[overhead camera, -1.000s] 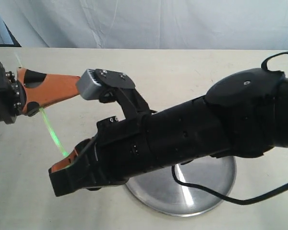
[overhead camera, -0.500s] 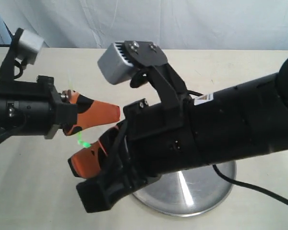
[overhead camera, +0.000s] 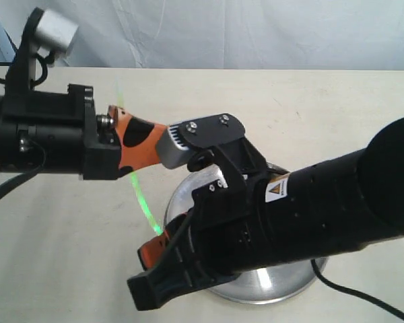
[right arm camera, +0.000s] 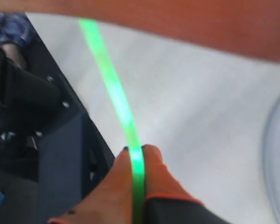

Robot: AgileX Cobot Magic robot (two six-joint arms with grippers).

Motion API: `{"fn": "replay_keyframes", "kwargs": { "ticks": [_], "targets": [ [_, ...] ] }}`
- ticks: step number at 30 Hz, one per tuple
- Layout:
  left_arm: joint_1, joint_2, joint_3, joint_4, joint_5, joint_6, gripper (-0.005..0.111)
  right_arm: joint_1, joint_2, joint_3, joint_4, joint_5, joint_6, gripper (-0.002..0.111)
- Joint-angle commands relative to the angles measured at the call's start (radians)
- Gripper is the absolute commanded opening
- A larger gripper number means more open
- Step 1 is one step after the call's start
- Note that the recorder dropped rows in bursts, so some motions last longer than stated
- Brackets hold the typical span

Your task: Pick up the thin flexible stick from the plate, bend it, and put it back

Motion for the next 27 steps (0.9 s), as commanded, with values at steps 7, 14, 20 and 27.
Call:
{"fn": "replay_keyframes", "kwargs": {
  "ticks": [7,14,20,27],
  "targets": [
    [-0.01,0.02,-0.054,0.199,0.208,-0.215,0.0,0.084,-0.081,0.003,0.28,-0.157,-0.273,-0.001],
    [-0.01,0.019,-0.028,0.199,0.105,-0.244,0.0,0.082,-0.234,0.071,0.281,-0.33,-0.271,-0.001],
    [-0.01,-0.005,-0.039,-0.066,-0.105,-0.218,0.0,0.082,-0.198,0.165,0.339,-0.377,-0.271,-0.001],
    [-0.01,-0.007,-0.093,-0.11,0.025,-0.075,0.0,0.182,-0.067,0.087,0.412,-0.265,-0.321,-0.001]
  ]
}}
